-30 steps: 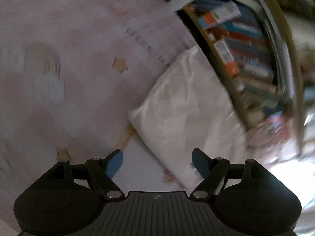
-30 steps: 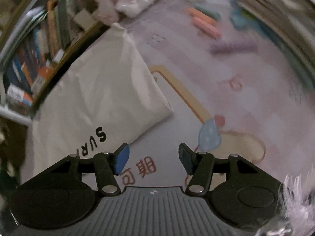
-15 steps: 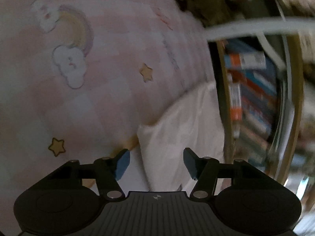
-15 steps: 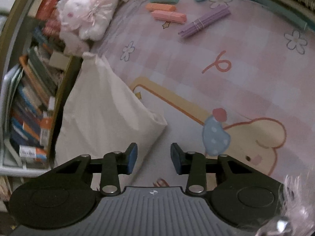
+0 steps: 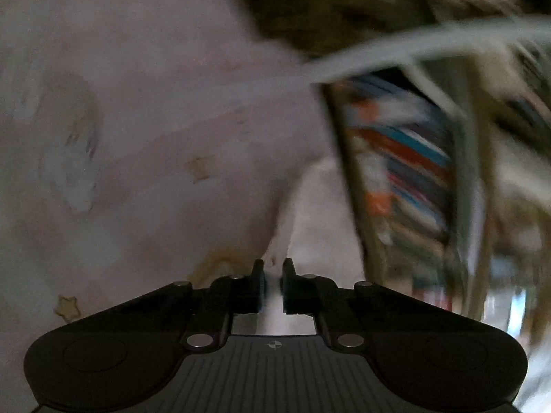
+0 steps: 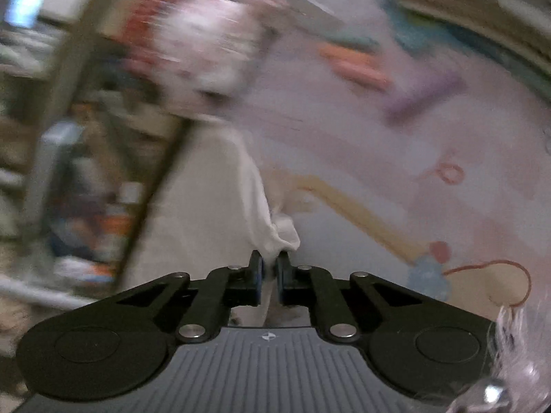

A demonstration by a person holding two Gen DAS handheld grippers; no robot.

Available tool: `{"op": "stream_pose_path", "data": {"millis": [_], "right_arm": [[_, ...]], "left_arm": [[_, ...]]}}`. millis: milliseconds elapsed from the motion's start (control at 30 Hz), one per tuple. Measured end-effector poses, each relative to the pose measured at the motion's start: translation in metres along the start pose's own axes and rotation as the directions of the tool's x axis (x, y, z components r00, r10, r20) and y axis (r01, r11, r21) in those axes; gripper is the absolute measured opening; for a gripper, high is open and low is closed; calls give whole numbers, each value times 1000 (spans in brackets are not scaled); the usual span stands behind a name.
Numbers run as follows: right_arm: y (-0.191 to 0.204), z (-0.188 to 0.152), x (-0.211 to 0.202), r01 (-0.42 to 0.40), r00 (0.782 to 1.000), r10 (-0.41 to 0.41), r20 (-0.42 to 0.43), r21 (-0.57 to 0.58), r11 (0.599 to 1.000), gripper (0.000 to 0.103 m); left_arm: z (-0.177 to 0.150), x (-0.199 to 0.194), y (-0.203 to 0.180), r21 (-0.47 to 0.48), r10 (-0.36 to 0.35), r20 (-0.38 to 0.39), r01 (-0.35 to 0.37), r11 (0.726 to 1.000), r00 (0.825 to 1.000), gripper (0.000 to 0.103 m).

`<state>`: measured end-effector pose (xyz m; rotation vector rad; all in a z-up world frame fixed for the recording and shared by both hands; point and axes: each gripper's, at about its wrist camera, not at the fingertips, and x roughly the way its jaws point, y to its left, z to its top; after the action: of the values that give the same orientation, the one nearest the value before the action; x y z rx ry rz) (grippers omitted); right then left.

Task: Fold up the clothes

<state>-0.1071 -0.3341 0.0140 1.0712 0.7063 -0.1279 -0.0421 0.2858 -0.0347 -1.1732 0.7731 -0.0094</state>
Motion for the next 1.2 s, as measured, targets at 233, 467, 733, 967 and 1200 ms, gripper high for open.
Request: {"op": "stream_pose_path", "data": {"millis": [233, 467, 733, 967, 1200], "right_arm": [[-46, -19, 7, 239, 966, -238, -96, -3, 971, 8], [-26, -17, 11, 249, 965, -255, -57, -91, 964, 8], [-16, -18, -6, 249, 966, -257, -27, -172, 953, 8], [-28, -37, 4, 333, 939, -344, -18, -214, 918, 8], [-9, -43, 7, 439, 896, -437, 81, -313, 842, 33]], "left_arm": [[-14, -4, 37, 0, 124, -73, -124, 992, 990, 7], [-3, -4, 15, 54, 64, -61, -61, 997, 996, 7], [-6, -15, 16, 147, 75, -97, -60, 987, 992, 7], [-14, -12, 33, 142, 102, -126, -84, 986, 987, 7], [-12, -5, 32, 151, 114, -150, -91, 984, 982, 12]]}}
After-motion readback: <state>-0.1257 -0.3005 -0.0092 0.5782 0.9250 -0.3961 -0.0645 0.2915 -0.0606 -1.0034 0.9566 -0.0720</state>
